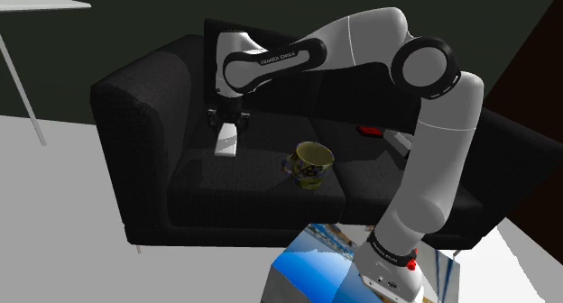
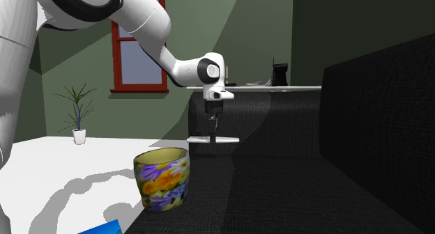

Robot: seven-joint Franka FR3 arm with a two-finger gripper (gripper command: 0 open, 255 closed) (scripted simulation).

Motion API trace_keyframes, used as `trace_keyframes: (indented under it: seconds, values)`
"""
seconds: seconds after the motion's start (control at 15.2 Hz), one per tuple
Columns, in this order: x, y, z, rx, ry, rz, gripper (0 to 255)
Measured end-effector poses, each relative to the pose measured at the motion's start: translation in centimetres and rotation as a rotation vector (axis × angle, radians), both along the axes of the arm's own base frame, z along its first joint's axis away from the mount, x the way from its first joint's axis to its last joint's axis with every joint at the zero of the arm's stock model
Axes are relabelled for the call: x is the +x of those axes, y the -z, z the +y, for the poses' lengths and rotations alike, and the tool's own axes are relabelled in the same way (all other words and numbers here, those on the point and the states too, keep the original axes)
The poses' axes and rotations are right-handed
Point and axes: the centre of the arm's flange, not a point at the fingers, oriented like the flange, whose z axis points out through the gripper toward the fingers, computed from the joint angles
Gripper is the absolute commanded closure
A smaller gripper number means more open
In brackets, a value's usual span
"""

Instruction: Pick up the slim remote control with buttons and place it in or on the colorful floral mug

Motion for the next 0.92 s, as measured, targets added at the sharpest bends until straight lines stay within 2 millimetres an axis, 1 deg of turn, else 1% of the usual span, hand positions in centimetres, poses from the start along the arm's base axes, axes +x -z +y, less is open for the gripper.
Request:
trace_keyframes:
  seconds: [0.92]
  values:
    - [-0.1, -7.3, 0.1, 0.000, 0.000, 0.000, 255]
